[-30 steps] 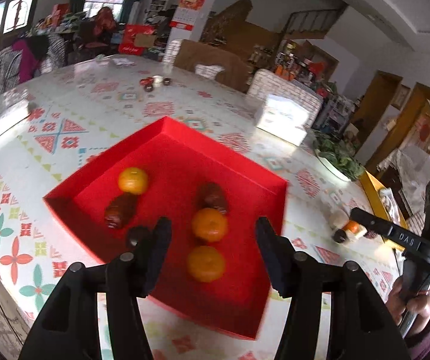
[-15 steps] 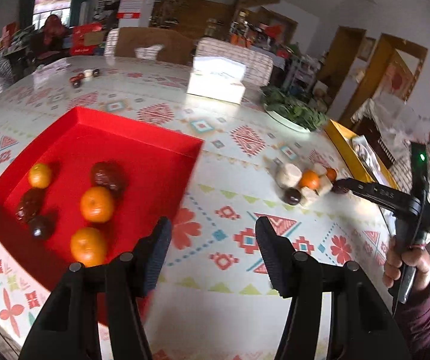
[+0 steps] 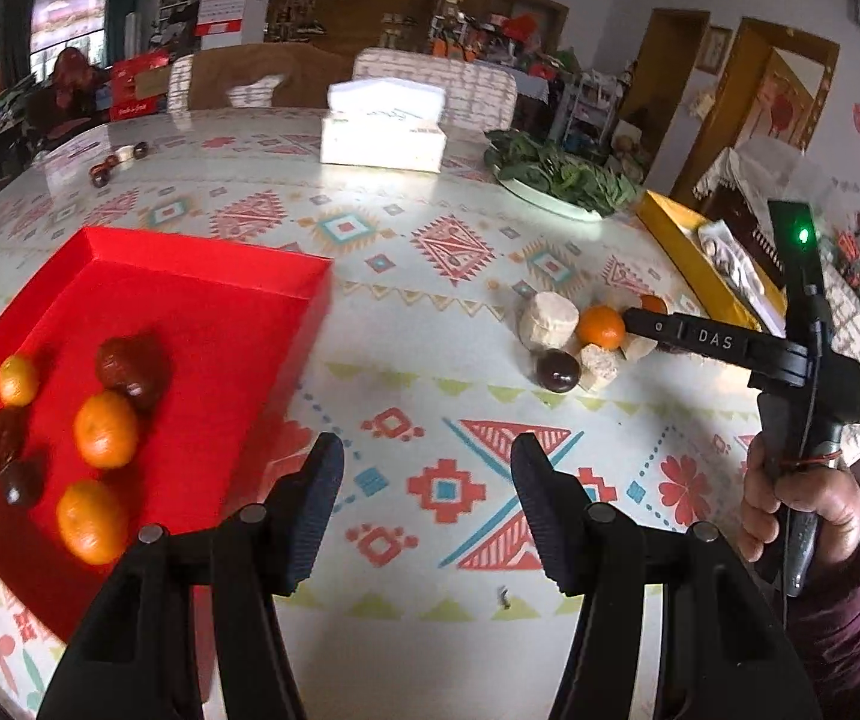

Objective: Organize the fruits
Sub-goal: 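Grasp another dark round fruit with the left gripper, then grasp a white cube with the right gripper while the left carries the dark fruit to the tray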

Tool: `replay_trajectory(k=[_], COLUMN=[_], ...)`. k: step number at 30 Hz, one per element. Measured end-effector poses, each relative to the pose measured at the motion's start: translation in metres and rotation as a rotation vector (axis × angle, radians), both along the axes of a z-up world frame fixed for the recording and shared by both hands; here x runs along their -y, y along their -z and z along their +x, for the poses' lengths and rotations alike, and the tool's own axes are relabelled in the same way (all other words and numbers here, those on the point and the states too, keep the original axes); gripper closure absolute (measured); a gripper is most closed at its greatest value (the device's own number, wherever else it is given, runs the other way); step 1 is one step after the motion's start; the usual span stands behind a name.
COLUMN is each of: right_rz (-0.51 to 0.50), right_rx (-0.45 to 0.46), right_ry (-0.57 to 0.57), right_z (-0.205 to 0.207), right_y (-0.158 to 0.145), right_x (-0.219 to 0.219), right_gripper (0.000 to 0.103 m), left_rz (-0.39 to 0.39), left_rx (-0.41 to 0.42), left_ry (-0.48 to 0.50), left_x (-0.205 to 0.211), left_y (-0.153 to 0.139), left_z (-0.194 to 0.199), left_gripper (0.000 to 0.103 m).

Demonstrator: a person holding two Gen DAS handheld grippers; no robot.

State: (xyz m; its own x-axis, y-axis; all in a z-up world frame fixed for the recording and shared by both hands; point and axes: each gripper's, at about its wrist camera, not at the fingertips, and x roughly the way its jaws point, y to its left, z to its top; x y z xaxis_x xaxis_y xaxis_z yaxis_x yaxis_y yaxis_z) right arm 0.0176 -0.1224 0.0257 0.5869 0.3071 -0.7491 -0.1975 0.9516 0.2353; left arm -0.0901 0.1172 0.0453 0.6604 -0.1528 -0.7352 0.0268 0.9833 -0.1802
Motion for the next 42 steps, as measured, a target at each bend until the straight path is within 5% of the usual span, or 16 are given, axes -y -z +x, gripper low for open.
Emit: replay_trajectory(k=[6,9,19,24,32,33,34,42], right_rz=[0.026,0.060,0.026,0.007,0.083,0.096,0.104,0.107], right_rx=[-0.027,-0.056,-0.013,-0.001,-0.008,0.005,0.013,0.049], right_ry=[-0.026,-0.050,-0.061,-0.065,-0.023,-0.020,-0.022,-0.028], right_z=[-0.005,-0.005,-0.002,-0.002,-0.003,-0.005,-0.006,-0.009], right_y=[0.004,0.007,0.010,0.010,0.005,0.002,0.000,-0.005], right_x=[0.007,0.012,0.008,0.006,0.020,0.022,0.023,0.021], right_gripper=[0.058,0.066,0.065,0.065,0.067,0.070,0.084,0.084], left_rz=[0.024,0.049,0.053,0.071,-0.025,-0.032,-0.036,-0.084], left_rx=[-0.012,-0.007,-0.055,-0.034,0.021,0.027,0.034,0.056], left_ry=[0.049,0.078,0.207,0.227,0.219,0.216,0.213,0.181], left_x=[0.021,0.034,0.075,0.083,0.066,0.064,0.064,0.053], left_y=[0.006,0.007,0.033,0.035,0.029,0.028,0.027,0.022], left_z=[0.015,0.029,0.087,0.091,0.084,0.083,0.082,0.076], left_gripper=[0.046,0.046,0.048,0.078,0.078,0.078,0.078,0.078])
